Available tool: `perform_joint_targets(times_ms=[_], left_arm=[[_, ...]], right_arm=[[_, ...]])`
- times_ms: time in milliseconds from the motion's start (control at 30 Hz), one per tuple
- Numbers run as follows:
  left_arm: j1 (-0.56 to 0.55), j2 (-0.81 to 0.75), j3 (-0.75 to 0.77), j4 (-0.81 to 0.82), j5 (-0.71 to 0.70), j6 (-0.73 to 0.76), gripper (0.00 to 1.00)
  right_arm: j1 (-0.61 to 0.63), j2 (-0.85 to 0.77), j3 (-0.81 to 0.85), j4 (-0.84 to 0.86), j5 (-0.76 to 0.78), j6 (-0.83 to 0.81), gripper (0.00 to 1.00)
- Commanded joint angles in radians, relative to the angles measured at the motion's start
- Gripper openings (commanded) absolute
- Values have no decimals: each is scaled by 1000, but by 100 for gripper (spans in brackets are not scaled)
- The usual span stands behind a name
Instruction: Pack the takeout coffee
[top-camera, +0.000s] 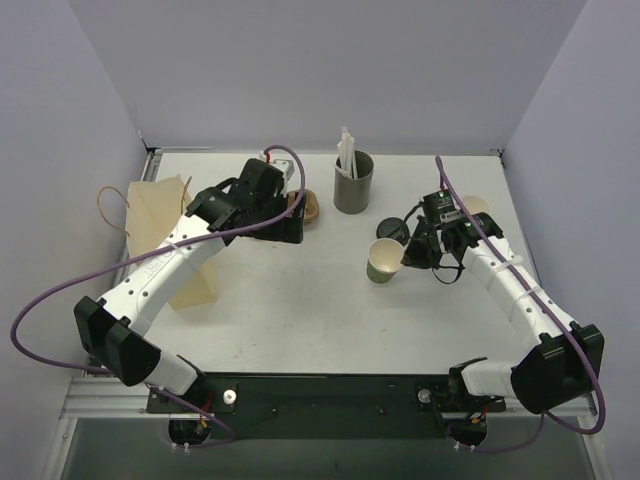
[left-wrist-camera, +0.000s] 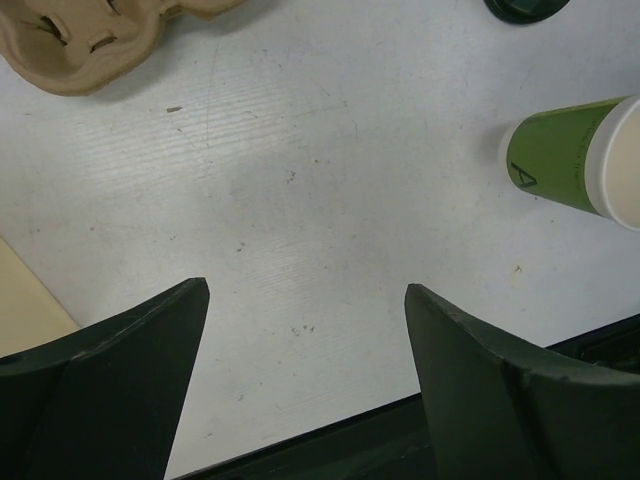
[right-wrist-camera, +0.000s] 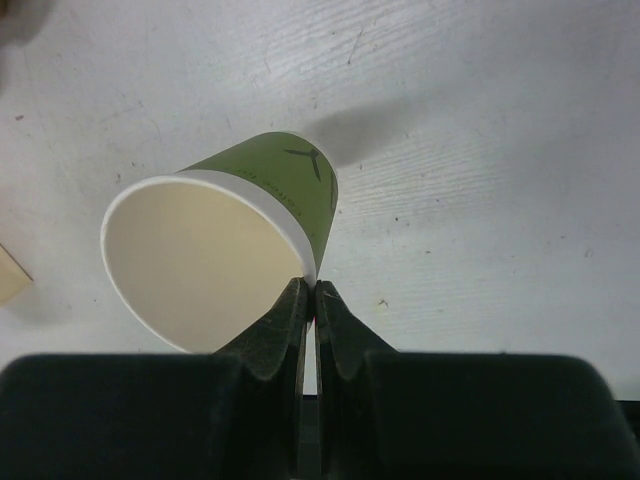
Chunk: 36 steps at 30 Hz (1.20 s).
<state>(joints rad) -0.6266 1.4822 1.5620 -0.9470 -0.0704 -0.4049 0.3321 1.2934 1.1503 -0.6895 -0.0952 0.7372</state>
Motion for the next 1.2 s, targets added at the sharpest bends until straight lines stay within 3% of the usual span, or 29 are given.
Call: perform_joint_targets(times_ms=[0, 633, 933, 1033, 1167], left_arm=[[2, -39, -26, 54, -42, -22, 90], [25, 15, -28, 63, -181, -81, 82], [28, 18, -97, 146, -160, -86, 81], [30, 53, -106, 183, -181, -92, 80], [33, 116, -60, 208, -190, -110, 80]], right_arm=[[50, -31, -55, 85, -26, 5, 0], [143, 64, -147, 225, -31, -16, 1], [162, 122, -109, 173, 92, -50, 0], [162, 130, -86, 145, 123, -90, 3], [159, 150, -60, 111, 65, -119, 16]])
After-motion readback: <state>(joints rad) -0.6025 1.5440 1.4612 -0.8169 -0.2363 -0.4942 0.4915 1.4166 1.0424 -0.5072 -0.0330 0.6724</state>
